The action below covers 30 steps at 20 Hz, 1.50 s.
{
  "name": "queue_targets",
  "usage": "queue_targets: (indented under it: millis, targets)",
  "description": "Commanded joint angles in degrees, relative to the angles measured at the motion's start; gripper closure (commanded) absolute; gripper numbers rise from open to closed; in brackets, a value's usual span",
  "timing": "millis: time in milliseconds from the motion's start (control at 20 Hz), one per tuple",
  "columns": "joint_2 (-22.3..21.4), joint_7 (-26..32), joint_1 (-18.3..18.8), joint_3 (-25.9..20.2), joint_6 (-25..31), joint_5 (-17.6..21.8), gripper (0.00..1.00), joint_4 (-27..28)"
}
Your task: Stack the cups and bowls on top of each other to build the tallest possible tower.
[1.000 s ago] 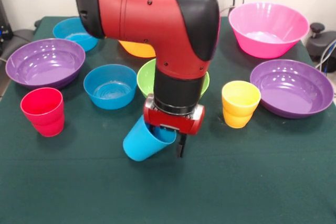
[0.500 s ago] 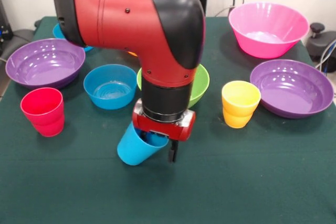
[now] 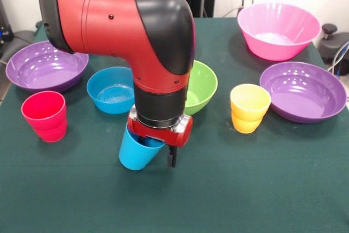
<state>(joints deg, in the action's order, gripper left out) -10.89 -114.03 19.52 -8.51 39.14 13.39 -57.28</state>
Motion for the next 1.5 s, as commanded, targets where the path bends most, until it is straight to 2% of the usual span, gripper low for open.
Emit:
queue_targets:
  millis: [50, 350, 750, 850, 900, 1050, 1500]
  targets:
    - [-0.1, 15.8, 1.0, -6.2, 6.5, 3.3, 0.00, -1.9]
    - [-0.3, 15.5, 1.8, -7.4, 6.9, 2.9, 0.00, -2.1]
    - [-3.2, 14.6, 0.3, -7.0, 14.6, 2.6, 0.00, 0.3]
    - [-4.9, 14.3, 0.0, -6.8, 16.0, 2.5, 0.00, -0.9]
    - [-6.4, 14.0, 0.2, -6.6, 15.3, 2.6, 0.00, -3.4]
    - [-7.8, 13.5, 0.2, -6.5, 15.5, 2.8, 0.00, -5.3]
    - [-4.4, 13.9, -0.3, -7.3, 19.0, 3.8, 0.00, 1.5]
